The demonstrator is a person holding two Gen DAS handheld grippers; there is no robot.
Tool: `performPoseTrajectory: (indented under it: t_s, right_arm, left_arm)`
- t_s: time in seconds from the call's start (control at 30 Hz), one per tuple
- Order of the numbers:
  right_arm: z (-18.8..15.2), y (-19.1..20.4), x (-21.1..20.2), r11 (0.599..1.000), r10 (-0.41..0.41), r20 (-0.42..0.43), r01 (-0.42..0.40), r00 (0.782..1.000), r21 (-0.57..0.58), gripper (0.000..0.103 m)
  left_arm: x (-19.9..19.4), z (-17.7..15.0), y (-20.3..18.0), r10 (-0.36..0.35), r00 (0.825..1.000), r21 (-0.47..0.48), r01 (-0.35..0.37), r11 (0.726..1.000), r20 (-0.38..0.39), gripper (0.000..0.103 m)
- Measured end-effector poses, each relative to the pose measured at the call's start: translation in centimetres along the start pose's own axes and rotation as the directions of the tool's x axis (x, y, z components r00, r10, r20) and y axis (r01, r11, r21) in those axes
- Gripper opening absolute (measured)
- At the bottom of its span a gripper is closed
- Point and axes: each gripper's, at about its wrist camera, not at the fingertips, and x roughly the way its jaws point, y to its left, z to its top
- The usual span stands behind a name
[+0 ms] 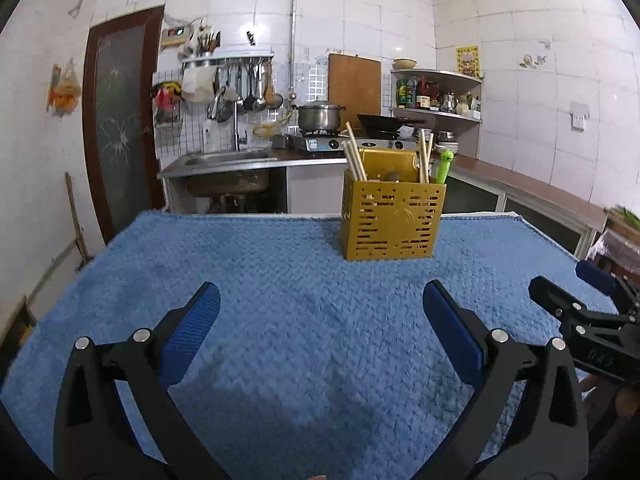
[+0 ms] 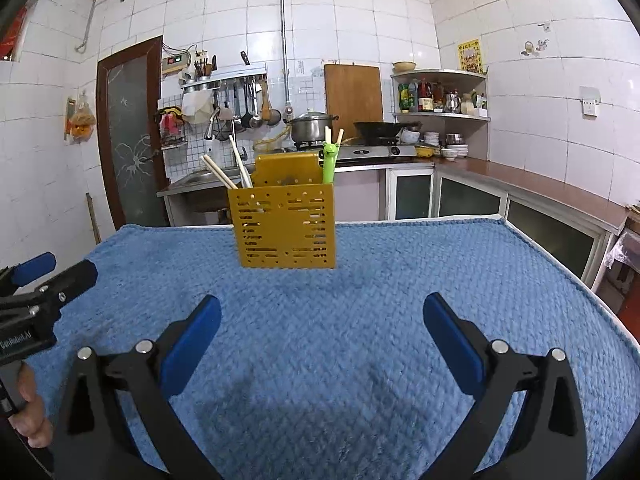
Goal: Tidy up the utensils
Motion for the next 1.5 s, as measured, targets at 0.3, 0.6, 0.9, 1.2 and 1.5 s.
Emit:
performPoseTrajectory:
  t_s: [0.3,0.6,0.9,1.2,1.5]
  right_arm:
    - [-1.5,0.7,0.2,0.999,-0.018,0.016,0.019,1.000,-0.045,0.099]
    - [-1.6,0.3,-0.8,1.000,-0.017,0.052,0.018,0.999,-0.021,0.099]
    - [-1.6,0.5,-1.2,1.000,-0.009,0.069,0.011,0.998,-0.029,0.099]
    - [-1.7,0.5,-1.3,1.000,-0.008,0.076,0.010,0.997,-0.029,0.099]
    - [-1.7,0.6,-1.4,0.999,-0.009,0.079,0.011,0.997,-0.032,0.099]
  left_arm:
    - [1.4,-1.3,1.3,0.011,1.000,-0.023,-0.011,1.000,-0.021,0.098]
    - [1.5,-1.8,0.5,0.020,1.000,0.015,-0.020,1.000,0.005,0.098]
    - [0.8,-2.2,-0.3,0.036,0.997,0.052,-0.039,0.998,0.061,0.098]
    - [0.7,-1.9,0.2,0.030,0.998,0.024,-0.031,0.999,0.058,0.098]
    - [0.3,-2.1,-0.1,0.033,0.996,0.044,-0.037,0.998,0.084,0.098]
